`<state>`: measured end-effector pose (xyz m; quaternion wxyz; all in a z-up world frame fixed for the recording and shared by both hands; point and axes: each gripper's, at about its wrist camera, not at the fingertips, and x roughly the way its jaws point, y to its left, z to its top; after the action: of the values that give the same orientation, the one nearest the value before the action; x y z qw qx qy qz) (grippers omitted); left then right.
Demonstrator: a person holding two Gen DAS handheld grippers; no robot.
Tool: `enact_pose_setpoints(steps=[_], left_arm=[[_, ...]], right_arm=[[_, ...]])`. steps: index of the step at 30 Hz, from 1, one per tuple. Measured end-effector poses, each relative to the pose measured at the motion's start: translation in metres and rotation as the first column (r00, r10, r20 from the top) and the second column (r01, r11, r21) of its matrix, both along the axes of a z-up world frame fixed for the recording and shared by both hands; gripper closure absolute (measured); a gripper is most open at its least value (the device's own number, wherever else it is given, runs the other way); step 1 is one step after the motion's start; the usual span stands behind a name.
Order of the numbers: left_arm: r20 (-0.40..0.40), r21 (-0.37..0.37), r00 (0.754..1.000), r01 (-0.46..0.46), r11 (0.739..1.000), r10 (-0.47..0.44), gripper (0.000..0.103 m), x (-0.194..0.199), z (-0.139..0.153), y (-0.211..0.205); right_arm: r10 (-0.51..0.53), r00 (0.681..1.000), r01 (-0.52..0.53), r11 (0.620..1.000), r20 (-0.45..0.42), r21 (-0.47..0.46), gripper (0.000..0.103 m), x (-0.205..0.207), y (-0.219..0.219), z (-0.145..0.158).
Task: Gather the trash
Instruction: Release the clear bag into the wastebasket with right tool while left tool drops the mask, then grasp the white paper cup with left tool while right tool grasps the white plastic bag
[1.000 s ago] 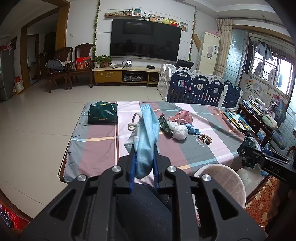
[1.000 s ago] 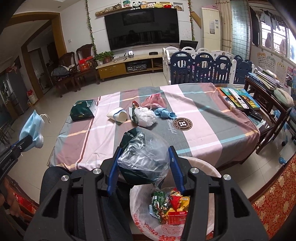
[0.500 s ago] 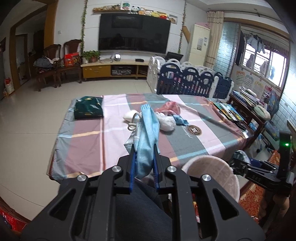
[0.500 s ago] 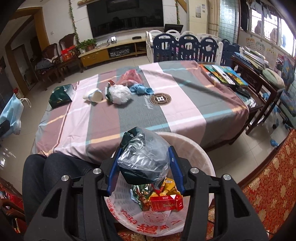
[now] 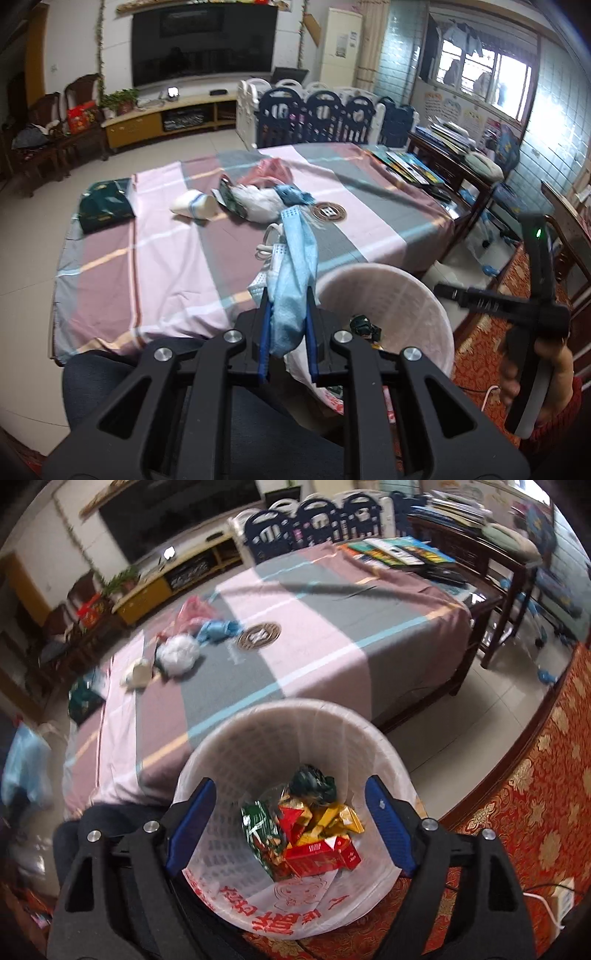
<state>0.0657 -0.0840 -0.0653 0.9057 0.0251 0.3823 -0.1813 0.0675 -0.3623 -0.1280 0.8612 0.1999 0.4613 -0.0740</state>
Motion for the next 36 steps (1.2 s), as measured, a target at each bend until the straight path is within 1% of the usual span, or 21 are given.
enact_pose_setpoints(steps=[3,5,6,7,9,11,13,14,15,16,17,18,20,22,25,27,28,29,33,35,36], left_arm=[[-0.067,-0.017,0.993,0.095,0.995,-0.096,0.086,0.006,-0.014,-0.019],[-0.122,-0.043,0.979,0.159,0.986,-0.164,0.086,0.011,-0.024,-0.033],[-0.15,-0.056,0.967,0.197,0.979,-0.204,0.086,0.014,-0.031,-0.041],[-0.176,-0.073,0.954,0.234,0.969,-0.244,0.086,0.016,-0.038,-0.05],[-0.228,-0.138,0.918,0.301,0.944,-0.326,0.086,0.023,-0.051,-0.064],[-0.275,-0.2,0.88,0.341,0.918,-0.387,0.086,0.031,-0.063,-0.078],[-0.312,-0.232,0.846,0.373,0.899,-0.432,0.084,0.038,-0.076,-0.093],[-0.328,-0.24,0.833,0.382,0.893,-0.445,0.077,0.041,-0.081,-0.098],[-0.346,-0.246,0.823,0.383,0.891,-0.449,0.062,0.044,-0.088,-0.102],[-0.36,-0.247,0.82,0.376,0.893,-0.445,0.053,0.045,-0.091,-0.104],[-0.37,-0.243,0.821,0.365,0.899,-0.434,0.039,0.047,-0.095,-0.104],[-0.378,-0.238,0.825,0.352,0.905,-0.42,0.033,0.048,-0.098,-0.103],[-0.389,-0.231,0.836,0.319,0.919,-0.388,0.027,0.053,-0.101,-0.099],[-0.384,-0.221,0.859,0.27,0.937,-0.338,0.026,0.058,-0.099,-0.087],[-0.336,-0.176,0.911,0.189,0.966,-0.24,0.026,0.066,-0.094,-0.065],[-0.307,-0.151,0.934,0.143,0.978,-0.184,0.029,0.073,-0.092,-0.05],[-0.301,-0.146,0.94,0.118,0.982,-0.157,0.031,0.078,-0.093,-0.041],[-0.304,-0.147,0.943,0.09,0.985,-0.132,0.035,0.085,-0.095,-0.032],[-0.329,-0.171,0.944,-0.028,0.985,-0.03,0.036,0.123,-0.101,0.007],[-0.347,-0.185,0.937,-0.118,0.976,0.048,0.035,0.15,-0.101,0.029],[-0.352,-0.191,0.931,-0.172,0.966,0.096,0.033,0.166,-0.101,0.041]], right_arm=[[-0.079,0.995,0.077,0.997,0.065,0.031,0.02,-0.01,-0.021,0.015],[-0.12,0.988,0.115,0.992,0.097,0.048,0.018,-0.016,-0.032,0.023],[-0.137,0.984,0.132,0.99,0.109,0.053,0.018,-0.018,-0.036,0.026],[-0.149,0.982,0.143,0.988,0.116,0.056,0.018,-0.019,-0.04,0.028],[-0.167,0.978,0.161,0.985,0.126,0.06,0.018,-0.022,-0.046,0.031],[-0.179,0.975,0.173,0.983,0.13,0.061,0.017,-0.024,-0.051,0.031],[-0.182,0.975,0.175,0.982,0.126,0.066,0.017,-0.023,-0.052,0.029],[-0.18,0.976,0.173,0.983,0.12,0.069,0.017,-0.022,-0.053,0.027],[-0.179,0.977,0.172,0.983,0.116,0.07,0.017,-0.022,-0.053,0.025],[-0.179,0.977,0.172,0.983,0.112,0.072,0.017,-0.021,-0.053,0.022],[-0.179,0.978,0.172,0.982,0.108,0.073,0.017,-0.02,-0.052,0.019],[-0.179,0.978,0.172,0.982,0.103,0.076,0.017,-0.019,-0.053,0.017],[-0.18,0.98,0.173,0.982,0.09,0.081,0.017,-0.016,-0.053,0.01],[-0.18,0.981,0.173,0.981,0.074,0.089,0.017,-0.012,-0.052,0.003],[-0.168,0.985,0.163,0.982,0.046,0.095,0.017,-0.005,-0.047,-0.009],[-0.153,0.988,0.15,0.984,0.03,0.091,0.017,0.002,-0.041,-0.015],[-0.145,0.989,0.143,0.986,0.022,0.089,0.017,0.005,-0.038,-0.017],[-0.135,0.991,0.133,0.987,0.012,0.085,0.017,0.009,-0.033,-0.021],[-0.103,0.995,0.104,0.991,-0.018,0.081,0.017,0.026,-0.02,-0.032],[-0.094,0.995,0.095,0.992,-0.025,0.086,0.017,0.033,-0.016,-0.035],[-0.091,0.996,0.093,0.992,-0.025,0.091,0.018,0.037,-0.014,-0.037]])
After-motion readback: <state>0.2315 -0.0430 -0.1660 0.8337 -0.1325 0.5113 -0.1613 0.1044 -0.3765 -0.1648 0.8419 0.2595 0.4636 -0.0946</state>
